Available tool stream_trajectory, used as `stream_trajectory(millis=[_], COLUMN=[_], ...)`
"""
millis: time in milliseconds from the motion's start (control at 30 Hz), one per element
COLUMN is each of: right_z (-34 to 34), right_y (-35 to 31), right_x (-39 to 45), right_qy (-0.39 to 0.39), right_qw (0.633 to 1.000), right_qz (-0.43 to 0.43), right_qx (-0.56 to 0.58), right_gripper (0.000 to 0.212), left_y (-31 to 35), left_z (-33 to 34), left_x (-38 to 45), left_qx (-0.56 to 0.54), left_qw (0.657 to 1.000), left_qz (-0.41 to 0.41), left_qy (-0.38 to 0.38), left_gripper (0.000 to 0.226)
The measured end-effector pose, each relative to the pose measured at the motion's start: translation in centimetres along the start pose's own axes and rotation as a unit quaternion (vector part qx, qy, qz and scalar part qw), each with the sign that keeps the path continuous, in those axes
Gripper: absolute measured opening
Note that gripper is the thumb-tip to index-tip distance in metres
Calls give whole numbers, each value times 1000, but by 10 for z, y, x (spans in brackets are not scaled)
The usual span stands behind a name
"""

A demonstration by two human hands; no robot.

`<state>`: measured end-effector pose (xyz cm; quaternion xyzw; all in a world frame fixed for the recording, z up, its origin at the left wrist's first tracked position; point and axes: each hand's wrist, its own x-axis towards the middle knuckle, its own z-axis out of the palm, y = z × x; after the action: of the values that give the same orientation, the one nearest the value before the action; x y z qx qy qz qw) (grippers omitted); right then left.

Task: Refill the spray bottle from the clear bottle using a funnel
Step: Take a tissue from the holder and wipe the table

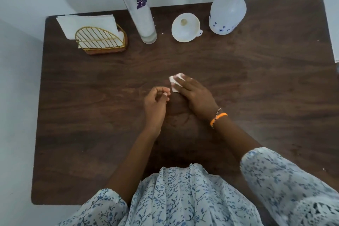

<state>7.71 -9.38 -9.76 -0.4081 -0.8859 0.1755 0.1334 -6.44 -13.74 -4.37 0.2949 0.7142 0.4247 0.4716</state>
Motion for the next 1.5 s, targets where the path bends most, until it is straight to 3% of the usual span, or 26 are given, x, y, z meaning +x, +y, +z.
stream_trajectory(millis=[67, 200, 267, 333, 400, 567, 733, 800, 900, 1033, 1133, 1267, 1400, 1500], right_z=[-11, -38, -46, -47, -40, -5, 12, 5, -14, -40, -34, -5, 26, 38], right_y=[23, 55, 60, 60, 49, -13, -31, -17, 19, 53, 32, -25, -78, -97], right_x=[-20, -24, -7, 12, 29, 41, -14, -38, -65, -97, -103, -81, -56, -51], right_qy=[26, 84, 58, 37, 40, 14, -18, -2, 44, 88, 116, 89, 57, 17], right_qw=[998, 947, 913, 896, 909, 980, 999, 997, 981, 913, 889, 927, 972, 990], right_qz=[58, 307, 399, 439, 412, 199, 38, 54, 168, 392, 442, 364, 218, 117], right_qx=[-21, -42, -57, -58, -54, 8, -25, -54, -88, -68, -21, 32, 71, 71], right_gripper=[47, 65, 63, 64, 69, 55, 51, 50, 50, 71, 73, 65, 60, 45], left_y=[-5, -7, -6, -6, -7, -8, -11, -13, -14, -15, -15, -17, -17, -17], left_z=[4, 15, 17, 17, 15, 4, -7, -2, 8, 11, 4, -13, -23, -26], left_x=[-3, -10, -12, -13, -12, -4, -3, -8, -18, -28, -33, -33, -39, -46], left_qx=[2, 9, 7, 7, 9, -4, -10, -7, 5, 9, 8, 7, 16, 6], left_qw=[1000, 999, 998, 998, 999, 1000, 1000, 1000, 1000, 997, 998, 1000, 1000, 999], left_qz=[-11, -18, -18, -17, -15, -7, -7, -7, -4, -2, 3, 5, 22, 28], left_qy=[-5, -37, -52, -57, -52, 5, 27, 14, -28, -70, -66, -29, 10, 15], left_gripper=[28, 29, 28, 28, 28, 31, 26, 28, 30, 29, 29, 30, 30, 28])
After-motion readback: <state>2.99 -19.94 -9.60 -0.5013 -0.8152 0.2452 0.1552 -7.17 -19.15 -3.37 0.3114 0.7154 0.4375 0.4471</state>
